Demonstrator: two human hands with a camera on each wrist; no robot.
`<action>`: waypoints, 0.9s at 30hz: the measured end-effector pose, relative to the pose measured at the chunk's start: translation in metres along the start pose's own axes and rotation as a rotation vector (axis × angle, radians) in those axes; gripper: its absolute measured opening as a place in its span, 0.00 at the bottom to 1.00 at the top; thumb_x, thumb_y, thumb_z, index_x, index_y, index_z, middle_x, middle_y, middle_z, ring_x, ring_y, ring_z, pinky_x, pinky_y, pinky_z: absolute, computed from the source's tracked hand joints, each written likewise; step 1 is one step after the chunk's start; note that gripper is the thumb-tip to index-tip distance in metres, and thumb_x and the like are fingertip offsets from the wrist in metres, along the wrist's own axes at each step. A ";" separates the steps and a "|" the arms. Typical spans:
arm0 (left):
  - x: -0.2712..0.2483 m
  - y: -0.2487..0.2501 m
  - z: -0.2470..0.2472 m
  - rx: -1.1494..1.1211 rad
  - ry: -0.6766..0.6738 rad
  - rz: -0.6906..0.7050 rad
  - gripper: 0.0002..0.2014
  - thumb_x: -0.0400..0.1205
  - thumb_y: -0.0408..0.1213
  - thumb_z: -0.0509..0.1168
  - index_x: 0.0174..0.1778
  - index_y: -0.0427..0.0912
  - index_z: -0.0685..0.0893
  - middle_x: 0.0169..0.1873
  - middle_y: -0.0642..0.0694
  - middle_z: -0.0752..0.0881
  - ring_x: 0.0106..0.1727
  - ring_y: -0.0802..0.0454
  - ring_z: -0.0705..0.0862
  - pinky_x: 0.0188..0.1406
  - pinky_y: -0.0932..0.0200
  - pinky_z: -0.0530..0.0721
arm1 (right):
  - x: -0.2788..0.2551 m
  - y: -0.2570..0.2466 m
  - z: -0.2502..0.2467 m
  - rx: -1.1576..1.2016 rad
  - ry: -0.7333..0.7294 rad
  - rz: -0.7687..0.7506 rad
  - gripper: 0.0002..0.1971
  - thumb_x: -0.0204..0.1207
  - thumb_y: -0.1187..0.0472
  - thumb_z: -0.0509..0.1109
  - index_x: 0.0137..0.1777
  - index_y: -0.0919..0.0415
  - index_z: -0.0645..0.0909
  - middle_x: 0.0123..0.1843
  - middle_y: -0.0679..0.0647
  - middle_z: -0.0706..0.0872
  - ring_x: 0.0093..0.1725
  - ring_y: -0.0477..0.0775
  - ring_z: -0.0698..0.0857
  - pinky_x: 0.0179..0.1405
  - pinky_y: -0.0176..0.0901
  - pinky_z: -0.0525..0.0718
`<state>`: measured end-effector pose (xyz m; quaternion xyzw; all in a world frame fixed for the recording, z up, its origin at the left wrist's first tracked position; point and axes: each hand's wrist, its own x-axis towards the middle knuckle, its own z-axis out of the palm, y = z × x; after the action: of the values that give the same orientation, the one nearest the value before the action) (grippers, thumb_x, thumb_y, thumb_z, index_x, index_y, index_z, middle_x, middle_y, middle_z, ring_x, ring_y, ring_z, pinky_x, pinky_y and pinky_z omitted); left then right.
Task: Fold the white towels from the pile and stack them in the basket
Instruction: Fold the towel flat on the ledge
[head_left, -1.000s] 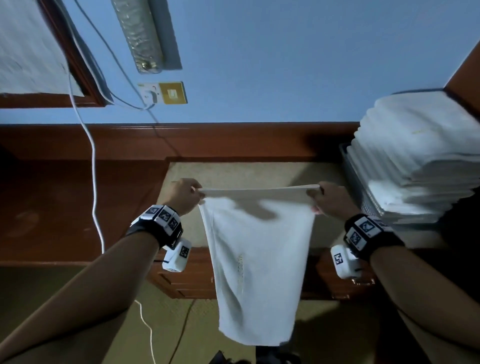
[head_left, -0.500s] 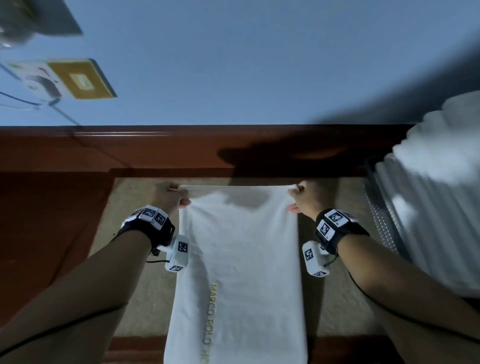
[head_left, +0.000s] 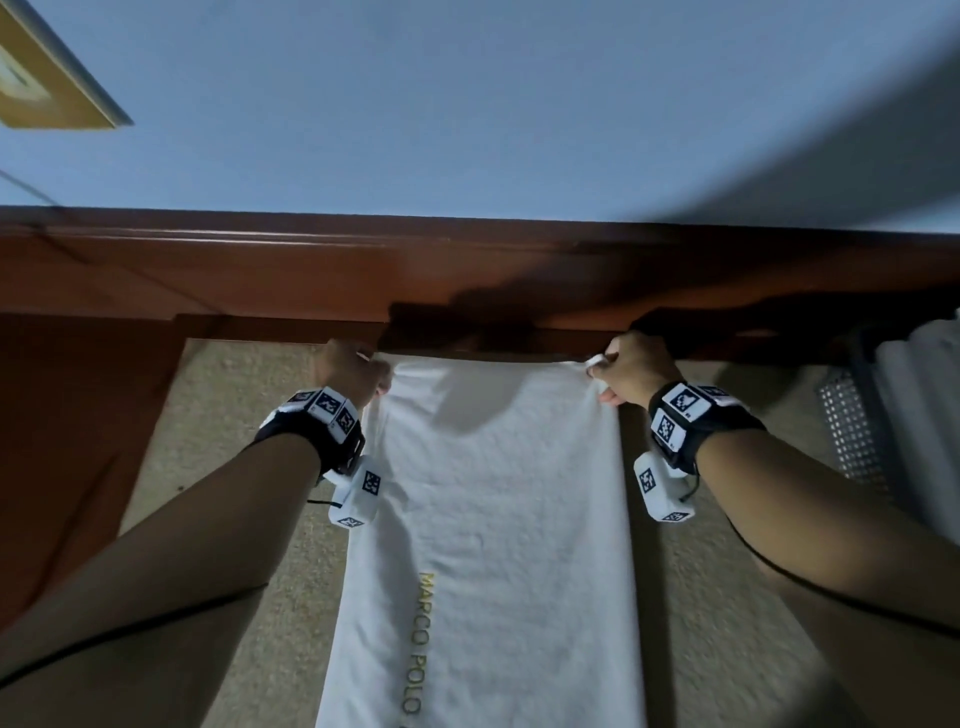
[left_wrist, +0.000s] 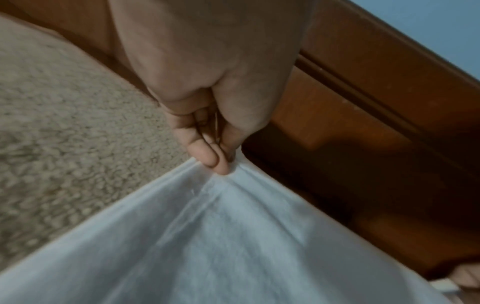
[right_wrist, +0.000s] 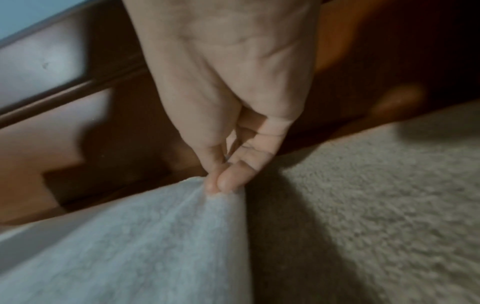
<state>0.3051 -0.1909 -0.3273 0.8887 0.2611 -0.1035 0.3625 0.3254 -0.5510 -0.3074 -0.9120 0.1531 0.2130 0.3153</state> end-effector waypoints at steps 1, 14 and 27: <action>-0.006 0.003 -0.001 0.066 0.025 0.035 0.04 0.74 0.29 0.76 0.42 0.41 0.93 0.36 0.44 0.94 0.40 0.47 0.92 0.49 0.54 0.91 | -0.002 0.002 -0.001 -0.037 0.015 -0.031 0.07 0.82 0.64 0.75 0.53 0.68 0.84 0.43 0.63 0.91 0.41 0.61 0.95 0.46 0.56 0.95; -0.103 -0.069 0.066 0.549 -0.138 0.729 0.34 0.92 0.60 0.44 0.93 0.51 0.48 0.93 0.50 0.46 0.93 0.50 0.43 0.90 0.35 0.48 | -0.083 0.035 0.097 -0.667 -0.082 -0.512 0.38 0.84 0.27 0.38 0.90 0.38 0.33 0.91 0.50 0.26 0.91 0.59 0.32 0.85 0.80 0.41; -0.184 -0.121 0.016 0.212 -0.168 0.259 0.34 0.91 0.41 0.64 0.91 0.36 0.58 0.90 0.38 0.60 0.89 0.40 0.62 0.88 0.45 0.61 | -0.147 0.096 0.067 -0.573 -0.117 -0.220 0.36 0.91 0.48 0.54 0.92 0.51 0.40 0.93 0.63 0.46 0.90 0.72 0.51 0.86 0.69 0.60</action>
<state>0.0851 -0.2007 -0.3410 0.9364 0.1008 -0.1566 0.2975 0.1393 -0.5590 -0.3325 -0.9611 -0.0311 0.2642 0.0749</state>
